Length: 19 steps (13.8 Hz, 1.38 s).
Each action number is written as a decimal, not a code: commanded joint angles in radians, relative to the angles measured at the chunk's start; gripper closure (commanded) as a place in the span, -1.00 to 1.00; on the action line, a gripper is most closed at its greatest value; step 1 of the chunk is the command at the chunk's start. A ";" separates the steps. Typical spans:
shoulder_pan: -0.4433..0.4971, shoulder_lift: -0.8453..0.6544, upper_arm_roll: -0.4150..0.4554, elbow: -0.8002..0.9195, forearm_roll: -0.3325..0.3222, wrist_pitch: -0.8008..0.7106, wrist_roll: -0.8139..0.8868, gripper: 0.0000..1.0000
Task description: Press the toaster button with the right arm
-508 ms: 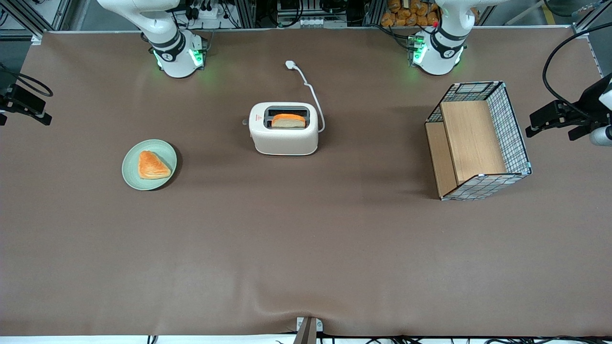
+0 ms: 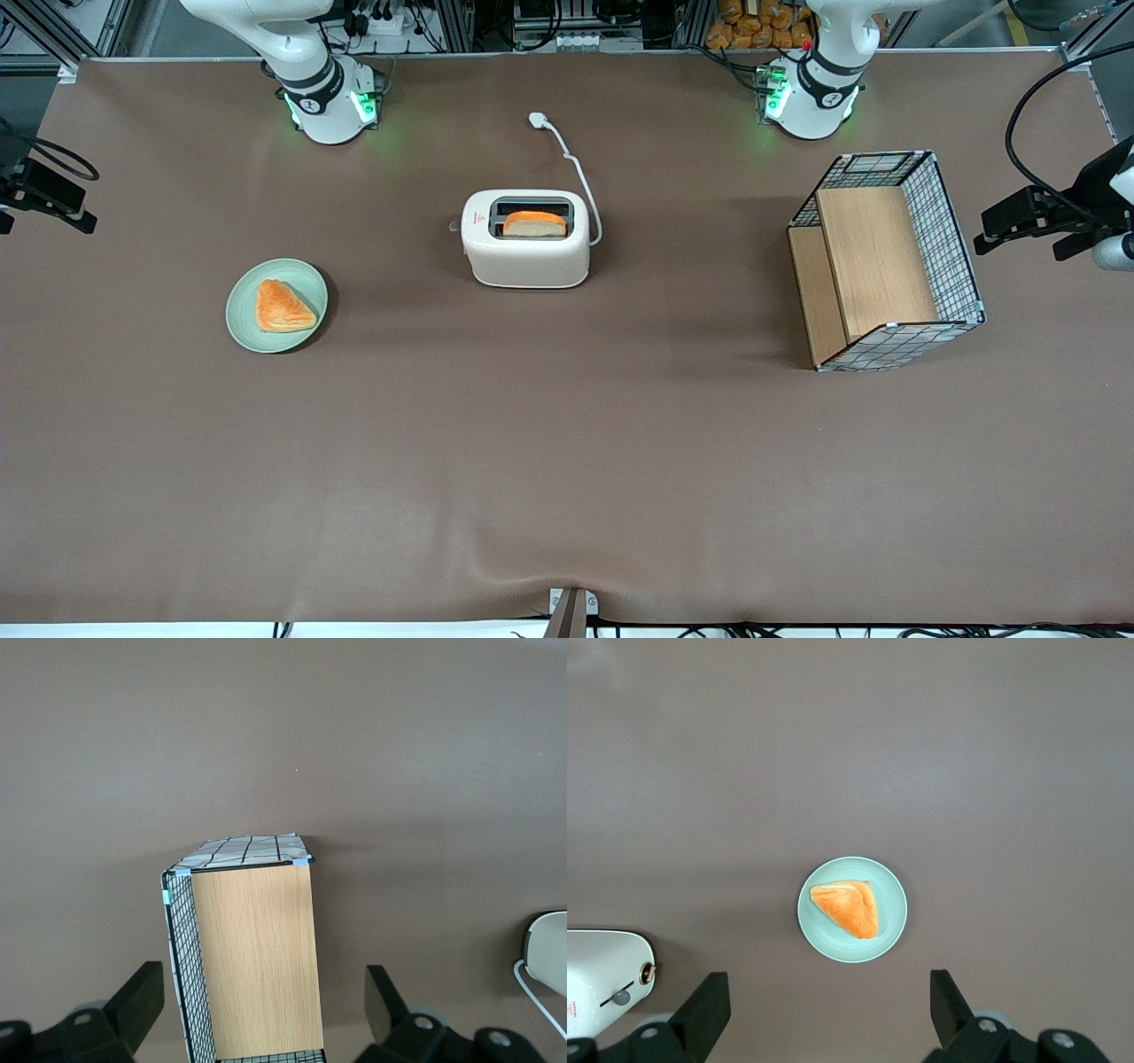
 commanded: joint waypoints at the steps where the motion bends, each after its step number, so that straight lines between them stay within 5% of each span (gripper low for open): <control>1: -0.003 0.006 0.014 0.003 -0.006 -0.002 0.008 -1.00; 11: 0.166 0.061 0.018 -0.179 0.059 -0.056 0.150 -1.00; 12: 0.184 0.057 0.017 -0.214 0.087 -0.039 0.198 -0.87; 14: 0.204 0.037 0.020 -0.306 0.103 0.019 0.206 -0.10; 16: 0.206 0.014 0.020 -0.411 0.191 0.090 0.195 0.55; 18: 0.207 -0.011 0.020 -0.507 0.210 0.177 0.195 0.99; 19: 0.209 -0.011 0.022 -0.525 0.211 0.188 0.195 1.00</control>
